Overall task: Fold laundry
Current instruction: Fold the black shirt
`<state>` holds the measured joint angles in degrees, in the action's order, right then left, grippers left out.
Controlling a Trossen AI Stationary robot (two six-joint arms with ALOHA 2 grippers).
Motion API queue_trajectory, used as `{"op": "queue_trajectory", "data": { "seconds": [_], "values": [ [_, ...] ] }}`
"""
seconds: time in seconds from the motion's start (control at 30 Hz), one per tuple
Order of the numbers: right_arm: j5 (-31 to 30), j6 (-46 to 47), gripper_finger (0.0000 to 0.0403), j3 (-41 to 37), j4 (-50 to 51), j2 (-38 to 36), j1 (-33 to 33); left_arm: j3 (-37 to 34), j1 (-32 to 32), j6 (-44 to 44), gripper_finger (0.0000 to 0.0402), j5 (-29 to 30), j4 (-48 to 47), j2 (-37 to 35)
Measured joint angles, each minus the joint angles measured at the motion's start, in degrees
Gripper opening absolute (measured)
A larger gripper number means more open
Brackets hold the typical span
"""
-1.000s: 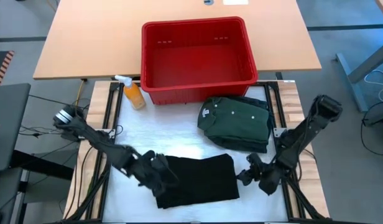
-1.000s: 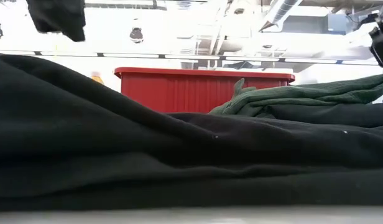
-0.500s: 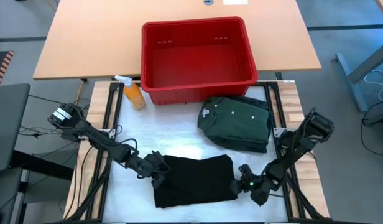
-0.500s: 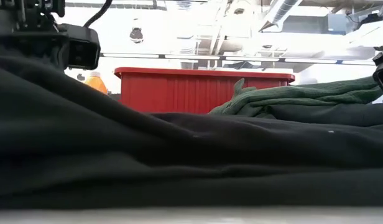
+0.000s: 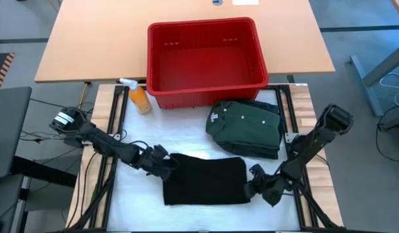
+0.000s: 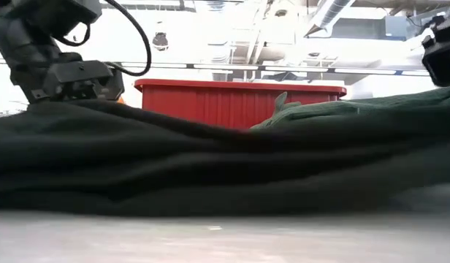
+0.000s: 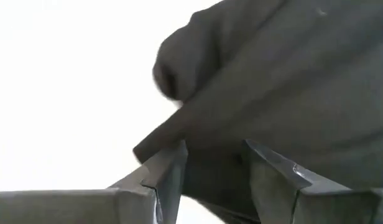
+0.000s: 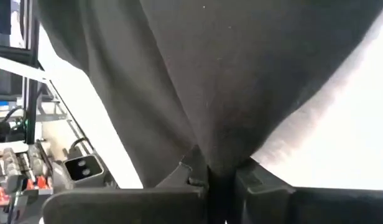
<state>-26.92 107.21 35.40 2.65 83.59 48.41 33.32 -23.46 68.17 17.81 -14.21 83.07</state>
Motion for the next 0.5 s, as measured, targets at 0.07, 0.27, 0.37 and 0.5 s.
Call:
{"op": "queue_trajectory", "data": {
  "seconds": [0.07, 0.27, 0.37, 0.5],
  "values": [
    [0.34, -0.11, 0.0035, 0.00, 3.84, -3.13, 0.42, 0.00, 0.88, -0.58, 0.0155, 0.25, -0.85, -0.61],
    [2.17, -1.04, 0.0033, -0.02, 11.32, -8.80, 1.01, 0.95, 1.09, -7.47, 0.0155, -1.13, 1.52, -5.43],
    [2.03, -1.24, 0.0034, -0.02, 11.99, -9.46, 0.49, 1.38, 1.09, -12.49, 0.0155, -2.14, 11.26, -8.20],
    [1.72, -6.15, 0.0036, 2.10, 12.66, -9.22, -1.13, 1.43, 1.32, -21.19, 0.0155, -3.20, 30.98, -7.84]
  ]
}}
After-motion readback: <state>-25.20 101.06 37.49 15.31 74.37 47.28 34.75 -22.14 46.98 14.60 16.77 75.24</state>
